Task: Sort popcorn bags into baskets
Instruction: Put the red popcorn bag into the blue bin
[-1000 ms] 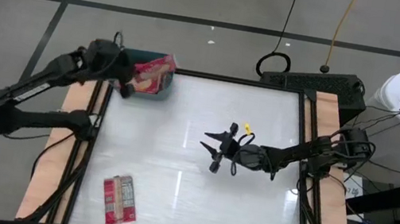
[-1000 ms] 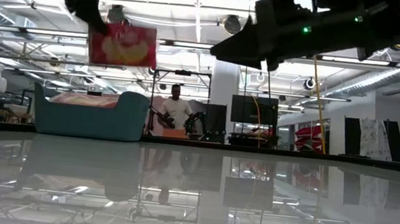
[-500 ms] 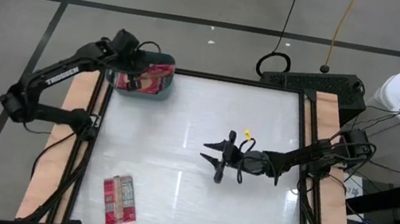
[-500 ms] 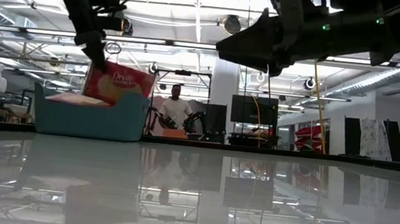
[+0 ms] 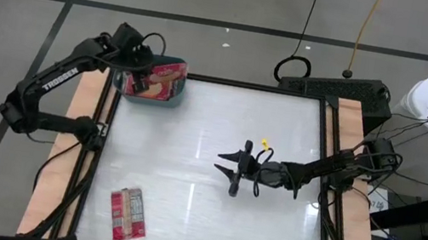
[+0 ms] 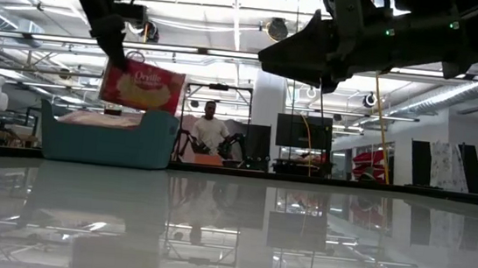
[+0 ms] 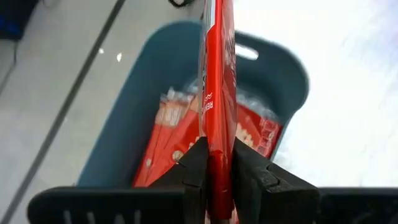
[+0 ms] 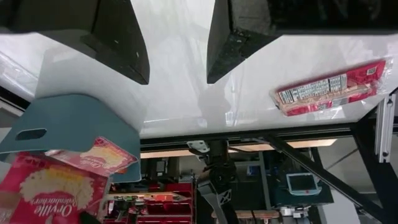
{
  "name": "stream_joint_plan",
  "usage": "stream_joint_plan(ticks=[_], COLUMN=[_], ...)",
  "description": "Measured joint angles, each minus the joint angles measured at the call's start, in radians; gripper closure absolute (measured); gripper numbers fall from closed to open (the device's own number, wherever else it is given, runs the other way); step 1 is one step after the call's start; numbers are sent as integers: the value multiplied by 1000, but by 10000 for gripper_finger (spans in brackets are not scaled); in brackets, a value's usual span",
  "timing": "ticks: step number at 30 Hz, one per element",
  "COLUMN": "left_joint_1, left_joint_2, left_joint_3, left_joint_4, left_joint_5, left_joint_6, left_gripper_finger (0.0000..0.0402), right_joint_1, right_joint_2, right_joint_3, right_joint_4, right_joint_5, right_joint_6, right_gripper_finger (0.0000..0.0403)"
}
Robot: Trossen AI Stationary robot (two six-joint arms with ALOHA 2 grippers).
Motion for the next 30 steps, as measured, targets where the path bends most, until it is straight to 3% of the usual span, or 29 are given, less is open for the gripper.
stream_joint_plan(ticks=[8, 24, 30], left_joint_1=[86, 86, 79], left_joint_2=[103, 164, 162], left_joint_3=[-1, -1, -1], left_joint_4=[-63, 60, 78], left_joint_5=[78, -156, -215], left_joint_6=[57, 31, -150], left_gripper_finger=[355, 226, 197], right_joint_1=[4, 4, 4], right_joint_2=[0, 0, 0], right_joint_3=[0, 0, 0], right_joint_4=[7, 6, 6], right_joint_5=[0, -1, -2], right_joint_6=[10, 12, 12], right_gripper_finger=[248, 248, 248])
